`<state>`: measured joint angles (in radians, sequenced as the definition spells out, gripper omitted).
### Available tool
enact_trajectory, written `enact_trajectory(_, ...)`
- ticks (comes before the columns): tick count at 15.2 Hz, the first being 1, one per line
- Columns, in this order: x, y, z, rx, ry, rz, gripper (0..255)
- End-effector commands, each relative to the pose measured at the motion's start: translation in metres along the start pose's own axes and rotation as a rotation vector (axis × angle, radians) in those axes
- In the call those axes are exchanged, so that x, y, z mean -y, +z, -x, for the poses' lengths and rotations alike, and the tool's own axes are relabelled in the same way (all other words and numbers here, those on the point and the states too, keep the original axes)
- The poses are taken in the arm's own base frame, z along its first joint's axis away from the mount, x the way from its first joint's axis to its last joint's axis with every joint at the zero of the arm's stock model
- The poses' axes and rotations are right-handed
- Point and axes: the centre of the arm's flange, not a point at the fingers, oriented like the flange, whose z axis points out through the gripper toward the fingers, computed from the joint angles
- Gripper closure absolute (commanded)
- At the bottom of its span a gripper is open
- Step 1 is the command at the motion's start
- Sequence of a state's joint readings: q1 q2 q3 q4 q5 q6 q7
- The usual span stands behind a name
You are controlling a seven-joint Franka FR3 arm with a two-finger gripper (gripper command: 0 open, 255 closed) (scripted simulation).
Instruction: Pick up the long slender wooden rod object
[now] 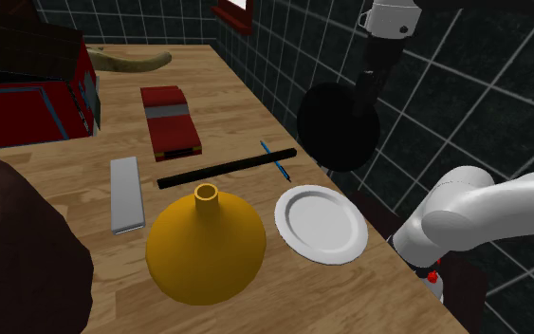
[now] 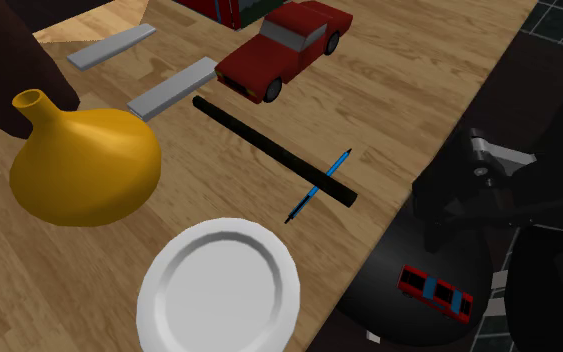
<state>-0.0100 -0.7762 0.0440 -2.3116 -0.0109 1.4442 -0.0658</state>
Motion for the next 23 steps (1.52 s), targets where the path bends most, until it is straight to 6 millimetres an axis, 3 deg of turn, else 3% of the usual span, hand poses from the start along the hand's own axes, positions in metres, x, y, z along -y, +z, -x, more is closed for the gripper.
enact_trajectory(1,0.0,0.0,0.0,0.0,0.0,0.0,0)
enact_trajectory(7,0.037,0.021,-0.068,0.003,-0.252,0.013,0)
enact_trajectory(13,0.089,0.043,-0.125,0.006,-0.503,0.027,0)
enact_trajectory(23,0.202,0.081,-0.185,0.012,-0.923,0.049,0)
